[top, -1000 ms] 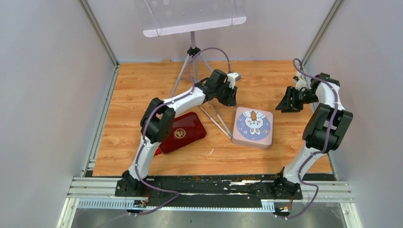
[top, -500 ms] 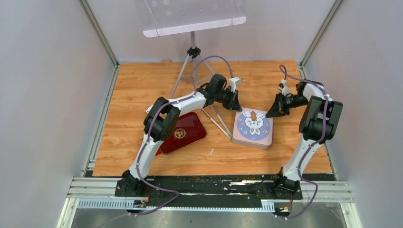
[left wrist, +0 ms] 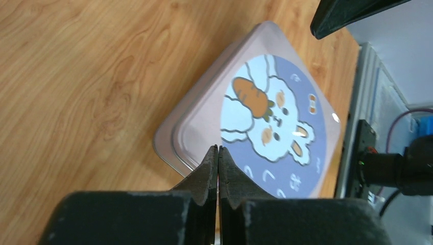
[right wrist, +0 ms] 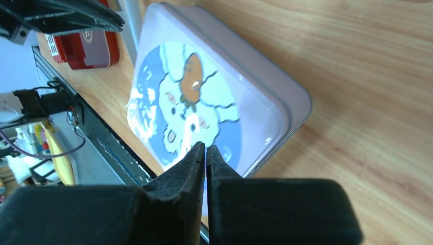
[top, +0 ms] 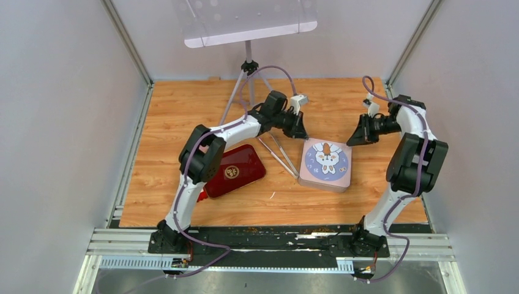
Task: Pack the chocolate
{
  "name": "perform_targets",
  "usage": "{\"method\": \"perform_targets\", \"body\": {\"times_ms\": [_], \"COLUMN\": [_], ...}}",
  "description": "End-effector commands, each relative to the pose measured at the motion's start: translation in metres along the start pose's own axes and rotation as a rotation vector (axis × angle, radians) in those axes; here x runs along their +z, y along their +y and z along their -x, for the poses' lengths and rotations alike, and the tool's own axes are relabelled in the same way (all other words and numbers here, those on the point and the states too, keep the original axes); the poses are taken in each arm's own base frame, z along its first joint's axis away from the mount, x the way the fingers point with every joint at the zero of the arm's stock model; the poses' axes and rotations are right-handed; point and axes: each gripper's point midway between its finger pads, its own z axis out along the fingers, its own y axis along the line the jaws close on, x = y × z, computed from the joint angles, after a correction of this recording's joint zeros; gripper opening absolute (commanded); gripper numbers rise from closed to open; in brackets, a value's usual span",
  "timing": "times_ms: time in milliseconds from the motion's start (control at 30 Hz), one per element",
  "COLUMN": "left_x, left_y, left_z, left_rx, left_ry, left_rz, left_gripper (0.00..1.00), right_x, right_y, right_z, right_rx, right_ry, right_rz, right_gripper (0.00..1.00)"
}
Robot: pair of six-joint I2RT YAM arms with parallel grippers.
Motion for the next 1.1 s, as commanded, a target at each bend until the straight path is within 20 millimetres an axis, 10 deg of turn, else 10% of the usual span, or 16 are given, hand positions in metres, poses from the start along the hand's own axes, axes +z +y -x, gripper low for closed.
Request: {"method": "perform_targets", "body": {"times_ms": [0,200,433,833,1067], "left_x": [-0.034,-0.016,0.015,-0.052,-0.117], "left_y": [-0.055,-0.033,0.014,-0.032,-0.033], "left_z": [0.031,-0.016,-0.050,0.009,-0.013], "left_rx": [0.087,-0.008,-0.113,0.277,0.578], "left_ry": [-0.068,-0.003,0.083,0.024,0.054], "left_rz": [-0.140,-0.150,-0.050,-0.038,0.094], "left_gripper": [0.03,0.03,0.04,0.10,0.38], "right_x": [-0.017,0.005,0.034,-0.039,-0.035], "right_y": [0.030,0.026,-0.024,0.038,0.023], "right_z": [-0.021,-0.094,-0.126,-0.012,0.019], "right_rx": [-0.130,-0.136,-0.065,-0.283,-0.363], "right_ry": [-0.007,0.115,0.282,-0.079,-0.071], "right_rz": [0.018,0.035,-0.021,-0.105,-0.235], "right_gripper": [0.07,0.06,0.06,0.17,0.64]}}
